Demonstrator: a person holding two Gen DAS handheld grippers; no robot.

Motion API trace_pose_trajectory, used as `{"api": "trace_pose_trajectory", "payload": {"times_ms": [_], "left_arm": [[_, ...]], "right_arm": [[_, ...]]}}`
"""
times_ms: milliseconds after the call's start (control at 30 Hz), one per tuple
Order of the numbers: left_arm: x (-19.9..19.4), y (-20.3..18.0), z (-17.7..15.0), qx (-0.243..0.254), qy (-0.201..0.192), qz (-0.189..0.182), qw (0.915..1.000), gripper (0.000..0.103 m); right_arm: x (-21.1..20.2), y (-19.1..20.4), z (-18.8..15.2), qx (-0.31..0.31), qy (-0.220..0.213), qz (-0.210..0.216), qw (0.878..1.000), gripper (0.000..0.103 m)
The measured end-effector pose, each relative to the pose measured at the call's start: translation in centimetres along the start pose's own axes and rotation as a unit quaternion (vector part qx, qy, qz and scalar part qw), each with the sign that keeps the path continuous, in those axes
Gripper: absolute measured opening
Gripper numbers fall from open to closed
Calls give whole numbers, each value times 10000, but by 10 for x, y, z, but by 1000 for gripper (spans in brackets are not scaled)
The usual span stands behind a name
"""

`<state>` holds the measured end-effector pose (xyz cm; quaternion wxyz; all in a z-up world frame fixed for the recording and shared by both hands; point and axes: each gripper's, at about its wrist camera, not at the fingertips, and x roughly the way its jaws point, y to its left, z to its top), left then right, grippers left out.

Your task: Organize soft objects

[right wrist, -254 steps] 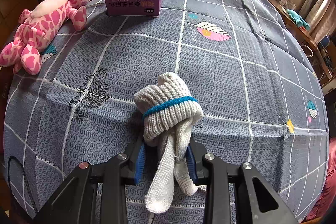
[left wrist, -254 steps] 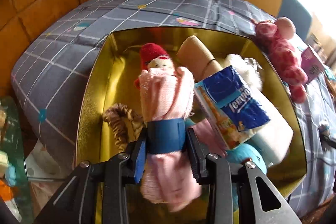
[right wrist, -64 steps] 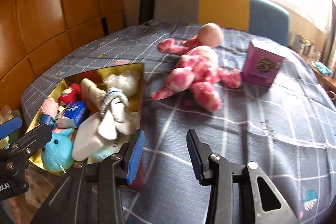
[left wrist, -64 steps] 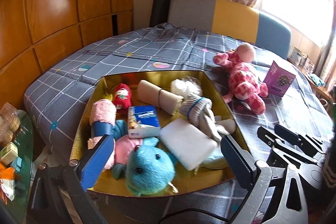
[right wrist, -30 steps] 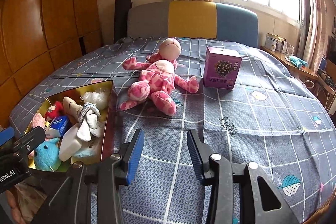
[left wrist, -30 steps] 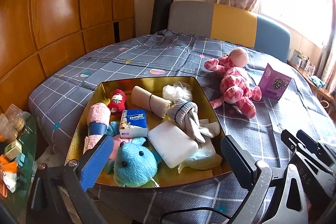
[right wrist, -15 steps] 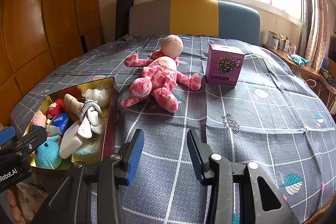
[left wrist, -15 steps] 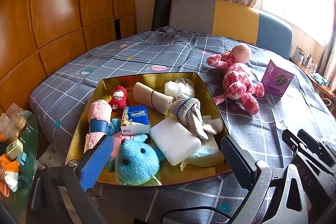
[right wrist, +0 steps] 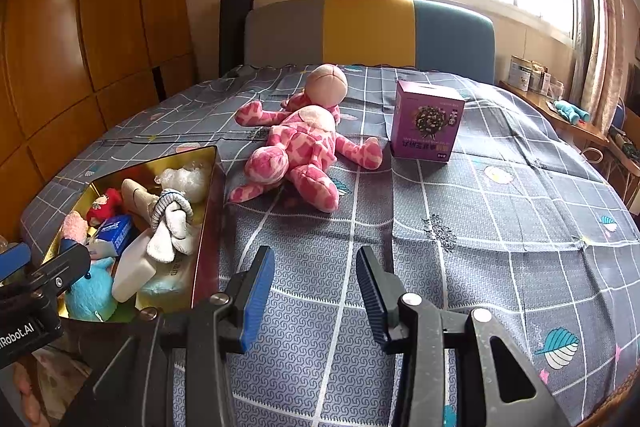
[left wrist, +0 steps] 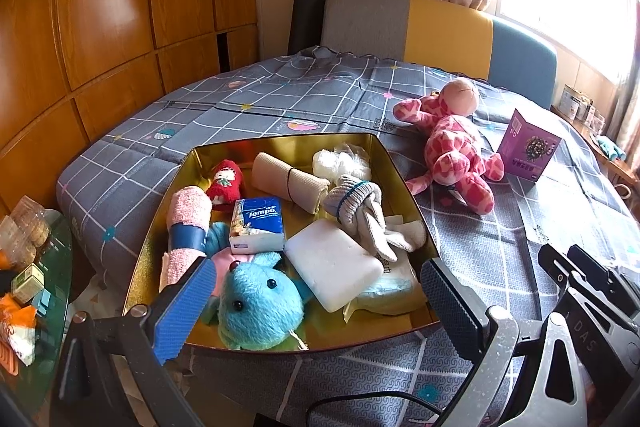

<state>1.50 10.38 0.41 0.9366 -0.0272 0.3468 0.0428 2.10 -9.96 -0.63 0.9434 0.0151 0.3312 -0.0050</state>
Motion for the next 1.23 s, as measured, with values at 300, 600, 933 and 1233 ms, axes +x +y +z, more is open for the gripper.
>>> {"api": "trace_pose_trajectory", "payload": {"times_ms": [300,600,933,1233], "left_arm": [[0,0,0,-2,33,10,10000,103],[0,-1,0,24,36,-5,10000,103],[-1,-4,0,77,31,-32,10000,103],[-4,-6,-2,156,-139,142,9997,103]], "right_arm": [[-1,0,0,-4,-8,3,10000,43],[-1,0,0,-1,-11,4,10000,43],[0,0,0,3,-9,2,10000,43],[1,-2,-1,44,34,21,10000,43]]}}
